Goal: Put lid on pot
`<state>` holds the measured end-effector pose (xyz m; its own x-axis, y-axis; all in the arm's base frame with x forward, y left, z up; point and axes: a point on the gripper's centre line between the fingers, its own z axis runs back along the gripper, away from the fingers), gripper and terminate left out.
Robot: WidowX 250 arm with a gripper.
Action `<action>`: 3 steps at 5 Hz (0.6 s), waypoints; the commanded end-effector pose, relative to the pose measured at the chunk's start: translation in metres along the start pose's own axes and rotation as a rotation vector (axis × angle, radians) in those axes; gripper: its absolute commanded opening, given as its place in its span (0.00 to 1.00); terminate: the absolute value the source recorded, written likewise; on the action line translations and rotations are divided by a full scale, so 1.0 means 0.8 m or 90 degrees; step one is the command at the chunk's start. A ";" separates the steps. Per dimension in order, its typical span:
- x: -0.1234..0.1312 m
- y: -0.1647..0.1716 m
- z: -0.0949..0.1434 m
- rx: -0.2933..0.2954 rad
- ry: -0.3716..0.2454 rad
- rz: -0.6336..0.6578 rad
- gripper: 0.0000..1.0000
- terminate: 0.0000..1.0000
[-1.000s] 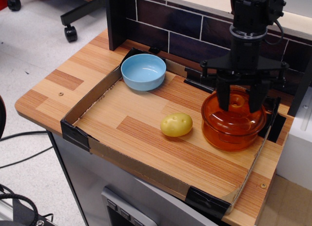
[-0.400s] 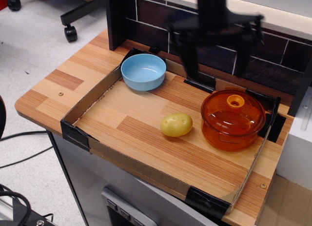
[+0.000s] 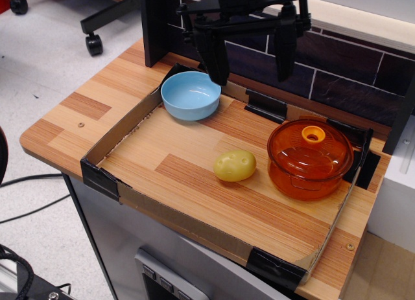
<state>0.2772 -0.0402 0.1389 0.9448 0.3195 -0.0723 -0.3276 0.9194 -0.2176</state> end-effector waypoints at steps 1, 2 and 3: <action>0.003 -0.001 0.016 -0.008 -0.026 -0.014 1.00 0.00; 0.003 -0.001 0.016 -0.008 -0.026 -0.014 1.00 0.00; 0.003 -0.001 0.016 -0.008 -0.026 -0.014 1.00 1.00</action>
